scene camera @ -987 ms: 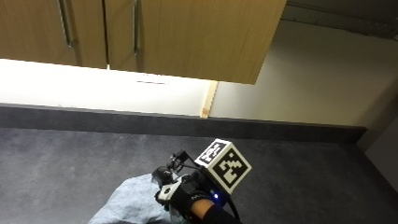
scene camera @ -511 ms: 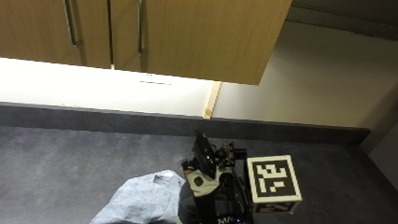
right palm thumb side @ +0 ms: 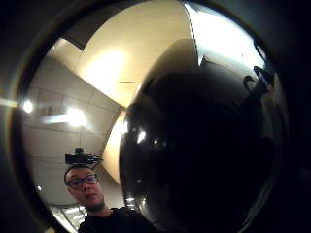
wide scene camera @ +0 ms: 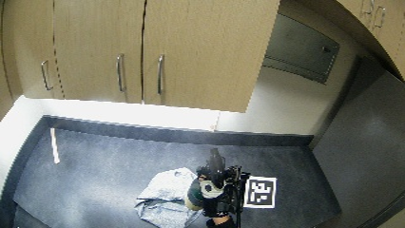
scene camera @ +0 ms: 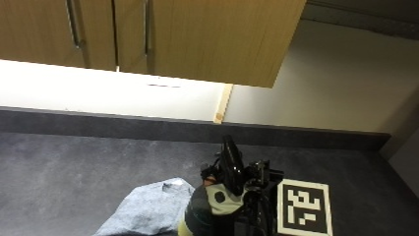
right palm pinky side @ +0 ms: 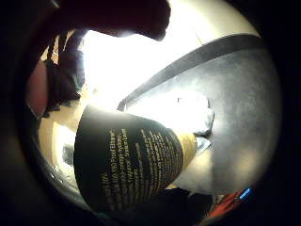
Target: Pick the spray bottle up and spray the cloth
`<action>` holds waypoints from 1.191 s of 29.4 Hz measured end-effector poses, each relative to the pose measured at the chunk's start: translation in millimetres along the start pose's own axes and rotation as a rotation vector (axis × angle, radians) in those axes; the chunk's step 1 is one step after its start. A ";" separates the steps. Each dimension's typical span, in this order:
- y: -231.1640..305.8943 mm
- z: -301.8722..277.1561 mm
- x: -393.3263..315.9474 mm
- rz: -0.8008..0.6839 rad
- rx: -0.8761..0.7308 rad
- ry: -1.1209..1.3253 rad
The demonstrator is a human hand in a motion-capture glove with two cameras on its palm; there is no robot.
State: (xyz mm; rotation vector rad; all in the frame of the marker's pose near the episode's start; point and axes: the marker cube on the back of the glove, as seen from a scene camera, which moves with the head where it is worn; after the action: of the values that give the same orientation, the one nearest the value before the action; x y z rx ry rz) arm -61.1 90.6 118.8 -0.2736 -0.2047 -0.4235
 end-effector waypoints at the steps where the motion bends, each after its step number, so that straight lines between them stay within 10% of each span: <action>1: 6.4 4.2 -3.9 -0.002 -0.024 0.029; 35: -6.6 93.0 2.3 0.007 -0.095 -0.028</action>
State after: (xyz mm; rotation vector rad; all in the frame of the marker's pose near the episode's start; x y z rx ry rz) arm -74.7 112.1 208.5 -0.3736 -0.2117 -0.4233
